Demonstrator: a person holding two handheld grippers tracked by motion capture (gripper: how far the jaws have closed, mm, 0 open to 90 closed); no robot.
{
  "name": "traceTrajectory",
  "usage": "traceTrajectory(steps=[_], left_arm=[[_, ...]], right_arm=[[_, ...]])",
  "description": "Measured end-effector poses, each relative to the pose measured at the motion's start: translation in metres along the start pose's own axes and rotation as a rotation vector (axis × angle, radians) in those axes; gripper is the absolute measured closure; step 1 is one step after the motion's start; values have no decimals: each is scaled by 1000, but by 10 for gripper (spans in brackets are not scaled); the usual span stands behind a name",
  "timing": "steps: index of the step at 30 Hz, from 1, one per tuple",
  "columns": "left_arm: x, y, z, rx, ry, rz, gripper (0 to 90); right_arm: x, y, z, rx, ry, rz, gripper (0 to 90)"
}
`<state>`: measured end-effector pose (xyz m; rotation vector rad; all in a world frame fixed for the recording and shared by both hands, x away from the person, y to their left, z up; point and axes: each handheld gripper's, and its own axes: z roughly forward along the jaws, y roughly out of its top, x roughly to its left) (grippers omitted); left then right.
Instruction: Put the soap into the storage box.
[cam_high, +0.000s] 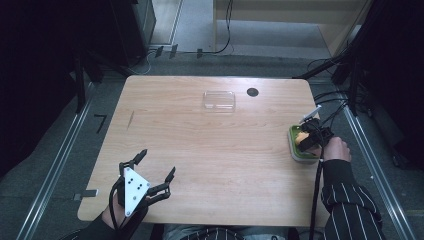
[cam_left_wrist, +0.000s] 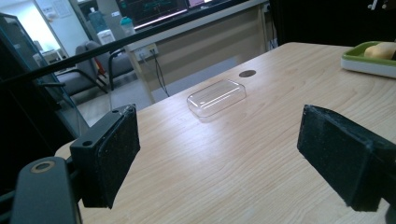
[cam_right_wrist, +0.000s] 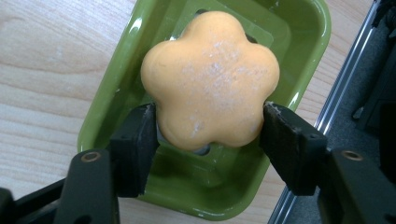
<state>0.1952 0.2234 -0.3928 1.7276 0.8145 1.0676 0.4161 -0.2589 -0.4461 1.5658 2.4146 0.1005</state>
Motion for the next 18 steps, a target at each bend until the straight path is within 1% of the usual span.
traceTrajectory(steps=[6,10,11,12,14,15,18], left_arm=[[0,0,0,-1,0,-1,135],[-1,0,1,-4,-1,0,135],[-1,0,1,-4,-3,1,135],[-1,0,1,-4,-3,1,135],[-1,0,1,-2,-3,6,135],[0,0,0,-1,-2,6,135],[1,-1,-1,-9,3,-9,135]], right_arm=[[-1,-2,-7,-8,18,6,289],[0,-4,-14,-28,22,5,232],[1,-5,-16,-35,27,1,206],[1,-5,-16,-35,27,1,206],[3,-7,-20,-40,39,-1,181],[5,-8,-24,-53,50,0,157],[8,-8,-28,-62,58,-13,137]])
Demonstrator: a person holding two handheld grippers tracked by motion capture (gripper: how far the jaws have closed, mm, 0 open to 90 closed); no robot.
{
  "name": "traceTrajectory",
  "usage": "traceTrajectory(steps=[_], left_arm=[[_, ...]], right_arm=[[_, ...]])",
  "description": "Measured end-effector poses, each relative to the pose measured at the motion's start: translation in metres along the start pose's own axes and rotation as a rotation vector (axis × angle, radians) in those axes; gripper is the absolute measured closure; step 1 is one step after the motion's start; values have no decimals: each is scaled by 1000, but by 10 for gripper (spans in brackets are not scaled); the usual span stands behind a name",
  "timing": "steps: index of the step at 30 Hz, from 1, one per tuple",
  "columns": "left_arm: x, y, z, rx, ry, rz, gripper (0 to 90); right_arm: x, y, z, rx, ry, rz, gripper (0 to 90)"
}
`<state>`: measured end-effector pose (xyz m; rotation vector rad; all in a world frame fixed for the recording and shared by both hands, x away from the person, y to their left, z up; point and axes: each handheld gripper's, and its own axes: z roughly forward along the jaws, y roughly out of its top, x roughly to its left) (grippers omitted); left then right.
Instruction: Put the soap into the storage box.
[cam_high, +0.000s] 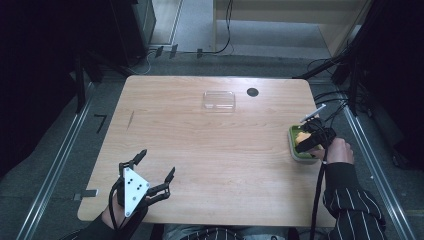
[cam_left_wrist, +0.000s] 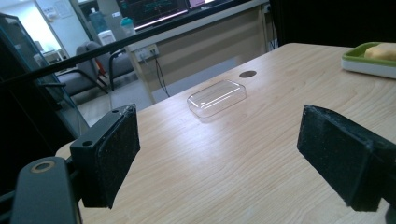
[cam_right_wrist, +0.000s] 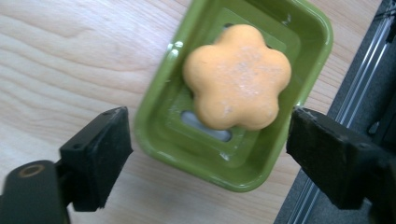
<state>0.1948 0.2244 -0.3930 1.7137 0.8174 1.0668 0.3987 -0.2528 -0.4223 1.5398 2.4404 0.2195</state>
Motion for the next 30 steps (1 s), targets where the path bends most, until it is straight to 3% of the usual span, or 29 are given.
traceTrajectory(steps=[9,15,28,30], left_arm=[[0,0,0,1,-1,3,135],[0,0,0,0,0,2,135],[0,0,0,0,0,2,135],[0,0,-1,-1,1,3,135]], right_arm=[[25,-6,-16,-45,36,-71,108],[52,-14,-24,-59,58,-130,76],[100,-39,-22,-40,87,-252,74],[102,-41,-22,-37,88,-256,74]])
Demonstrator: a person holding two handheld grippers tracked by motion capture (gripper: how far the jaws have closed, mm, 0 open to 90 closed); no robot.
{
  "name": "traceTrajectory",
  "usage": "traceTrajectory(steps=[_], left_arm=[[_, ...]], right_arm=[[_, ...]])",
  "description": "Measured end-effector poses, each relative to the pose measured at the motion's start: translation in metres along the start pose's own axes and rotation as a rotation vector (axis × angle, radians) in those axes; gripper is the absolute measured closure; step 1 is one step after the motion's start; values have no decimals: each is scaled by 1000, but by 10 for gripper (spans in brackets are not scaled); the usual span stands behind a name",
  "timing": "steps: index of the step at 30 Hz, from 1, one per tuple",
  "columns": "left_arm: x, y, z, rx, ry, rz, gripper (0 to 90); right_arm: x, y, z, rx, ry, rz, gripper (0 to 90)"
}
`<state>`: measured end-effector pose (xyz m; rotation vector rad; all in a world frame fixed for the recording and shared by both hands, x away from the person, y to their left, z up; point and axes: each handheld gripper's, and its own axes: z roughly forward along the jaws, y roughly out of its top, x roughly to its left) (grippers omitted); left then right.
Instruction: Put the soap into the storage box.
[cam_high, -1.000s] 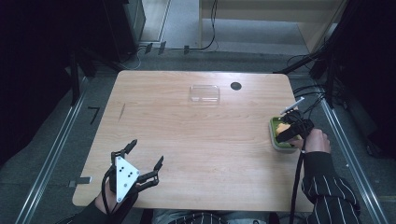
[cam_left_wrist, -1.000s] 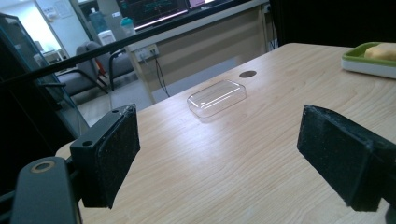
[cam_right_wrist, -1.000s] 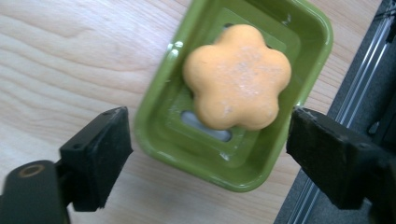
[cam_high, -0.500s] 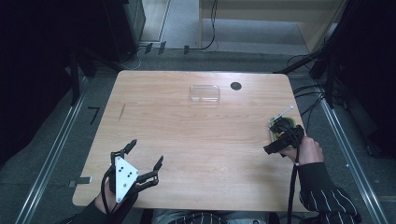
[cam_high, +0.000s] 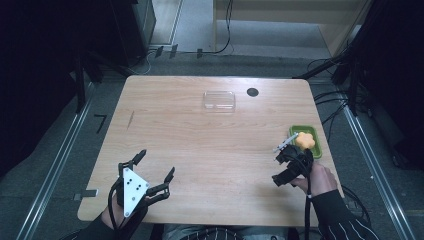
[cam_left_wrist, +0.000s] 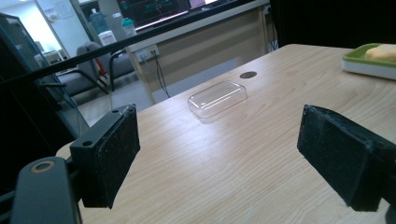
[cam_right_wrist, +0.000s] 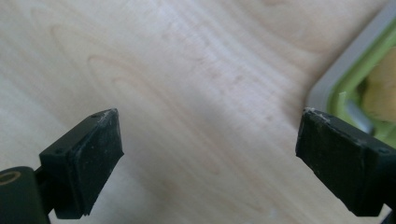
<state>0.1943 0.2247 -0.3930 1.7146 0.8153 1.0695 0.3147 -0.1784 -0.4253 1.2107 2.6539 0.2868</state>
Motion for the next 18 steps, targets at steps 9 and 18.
traceTrajectory(steps=[9,18], left_arm=[[0,0,0,-1,-1,-1,135],[2,-1,2,7,1,0,135]], right_arm=[[18,-18,9,16,7,-31,72],[20,-23,4,-33,16,-45,20]])
